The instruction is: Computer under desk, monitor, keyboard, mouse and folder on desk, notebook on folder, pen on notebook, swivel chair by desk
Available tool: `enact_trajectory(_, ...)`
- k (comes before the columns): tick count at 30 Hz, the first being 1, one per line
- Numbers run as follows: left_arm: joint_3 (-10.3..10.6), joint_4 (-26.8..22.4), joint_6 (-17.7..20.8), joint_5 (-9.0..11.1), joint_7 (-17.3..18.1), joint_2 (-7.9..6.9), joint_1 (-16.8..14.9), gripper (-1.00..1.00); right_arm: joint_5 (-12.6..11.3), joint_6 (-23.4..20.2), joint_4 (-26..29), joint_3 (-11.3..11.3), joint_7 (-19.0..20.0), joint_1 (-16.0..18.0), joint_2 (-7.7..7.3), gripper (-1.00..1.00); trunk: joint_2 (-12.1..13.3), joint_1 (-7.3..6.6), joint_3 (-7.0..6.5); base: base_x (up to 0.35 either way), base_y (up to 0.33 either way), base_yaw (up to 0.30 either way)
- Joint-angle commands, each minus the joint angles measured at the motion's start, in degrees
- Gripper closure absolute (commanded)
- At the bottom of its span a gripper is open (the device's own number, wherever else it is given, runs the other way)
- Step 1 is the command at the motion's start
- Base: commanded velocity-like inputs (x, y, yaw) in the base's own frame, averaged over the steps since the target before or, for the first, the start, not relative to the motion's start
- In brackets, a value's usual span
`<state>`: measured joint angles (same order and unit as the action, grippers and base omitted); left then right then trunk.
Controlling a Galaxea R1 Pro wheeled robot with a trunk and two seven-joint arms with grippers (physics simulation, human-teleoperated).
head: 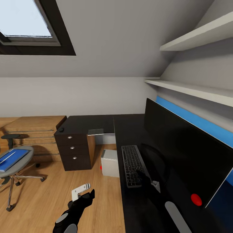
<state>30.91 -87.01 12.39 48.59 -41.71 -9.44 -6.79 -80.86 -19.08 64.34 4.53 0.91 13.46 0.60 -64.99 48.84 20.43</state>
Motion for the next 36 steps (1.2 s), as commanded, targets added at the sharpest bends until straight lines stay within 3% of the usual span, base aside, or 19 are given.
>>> enact_trajectory(1, 0.11, -0.09, 0.18, 0.19, -0.4, -0.05, -0.07, -1.0, -0.26, -0.16, 0.0, -0.05, 0.07, 0.02, 0.01, -1.0, -0.04, 0.0, 0.07, 0.0, 0.0, 0.0)
enact_trajectory(29, 0.11, -0.09, 0.18, 0.13, -0.47, -0.05, -0.07, -1.0, -0.28, -0.15, 0.0, -0.13, 0.23, 0.01, 0.01, -1.0, -0.04, 0.0, 0.07, 0.0, -0.042, 0.0)
enact_trajectory(36, 0.11, -0.09, 0.18, 0.17, -0.44, -0.05, -0.07, -1.0, -0.27, -0.16, 0.0, -0.13, 0.23, 0.03, 0.01, -1.0, -0.04, 0.0, 0.07, -0.182, -0.075, 0.0)
